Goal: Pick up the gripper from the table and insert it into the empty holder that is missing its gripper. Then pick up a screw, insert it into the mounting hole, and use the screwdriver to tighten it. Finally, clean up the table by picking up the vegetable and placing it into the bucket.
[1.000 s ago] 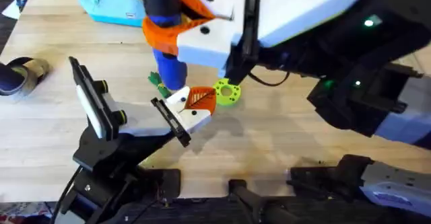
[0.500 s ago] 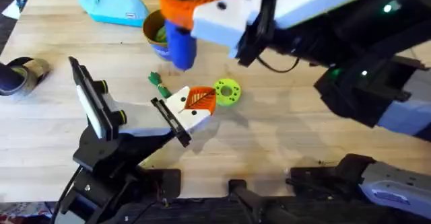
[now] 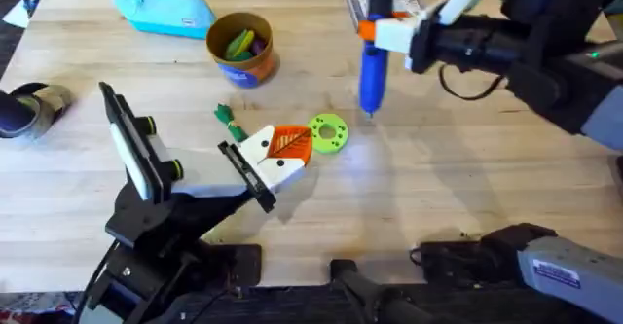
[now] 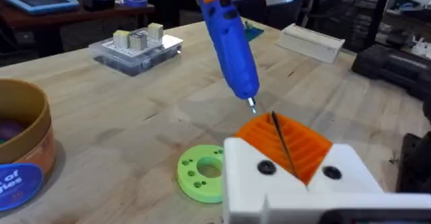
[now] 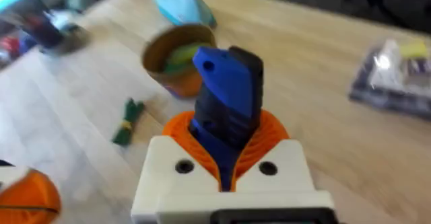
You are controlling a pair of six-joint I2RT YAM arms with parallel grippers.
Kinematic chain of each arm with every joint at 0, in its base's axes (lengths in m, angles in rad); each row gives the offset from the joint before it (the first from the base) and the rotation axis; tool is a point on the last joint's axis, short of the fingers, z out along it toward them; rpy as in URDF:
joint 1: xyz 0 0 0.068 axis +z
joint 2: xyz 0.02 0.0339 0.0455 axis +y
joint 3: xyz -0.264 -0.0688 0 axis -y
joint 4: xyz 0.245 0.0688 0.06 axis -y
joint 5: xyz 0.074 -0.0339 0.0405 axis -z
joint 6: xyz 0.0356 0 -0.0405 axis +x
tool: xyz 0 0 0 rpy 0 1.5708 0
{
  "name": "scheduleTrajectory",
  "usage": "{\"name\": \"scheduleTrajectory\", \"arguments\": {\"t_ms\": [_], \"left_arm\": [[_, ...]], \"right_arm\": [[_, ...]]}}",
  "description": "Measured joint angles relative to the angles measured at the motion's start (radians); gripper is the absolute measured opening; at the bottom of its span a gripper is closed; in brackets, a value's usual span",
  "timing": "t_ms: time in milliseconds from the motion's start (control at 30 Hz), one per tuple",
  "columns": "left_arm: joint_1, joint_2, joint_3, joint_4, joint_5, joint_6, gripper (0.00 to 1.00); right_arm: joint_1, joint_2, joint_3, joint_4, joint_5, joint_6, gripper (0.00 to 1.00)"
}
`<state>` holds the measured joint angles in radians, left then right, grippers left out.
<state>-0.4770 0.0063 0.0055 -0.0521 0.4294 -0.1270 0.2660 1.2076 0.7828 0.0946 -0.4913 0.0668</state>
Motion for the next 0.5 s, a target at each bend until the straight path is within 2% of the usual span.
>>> {"name": "scheduleTrajectory", "arguments": {"t_ms": [100, 167, 333, 500], "left_arm": [[0.000, 0.000, 0.000, 0.000, -0.003, 0.000, 0.015], [0.000, 0.000, 0.000, 0.000, -0.006, 0.000, 0.015], [0.000, 0.000, 0.000, 0.000, -0.008, 0.001, 0.015], [0.000, 0.000, 0.000, 0.000, -0.009, 0.000, 0.015]], "right_arm": [[-0.081, 0.032, 0.002, -0.185, 0.050, -0.096, 0.053], [-0.102, 0.072, 0.001, -0.275, 0.113, -0.183, 0.053], [-0.065, 0.163, 0.001, -0.342, 0.278, -0.383, 0.053], [-0.004, 0.178, 0.002, -0.340, 0.316, -0.495, 0.052]]}}
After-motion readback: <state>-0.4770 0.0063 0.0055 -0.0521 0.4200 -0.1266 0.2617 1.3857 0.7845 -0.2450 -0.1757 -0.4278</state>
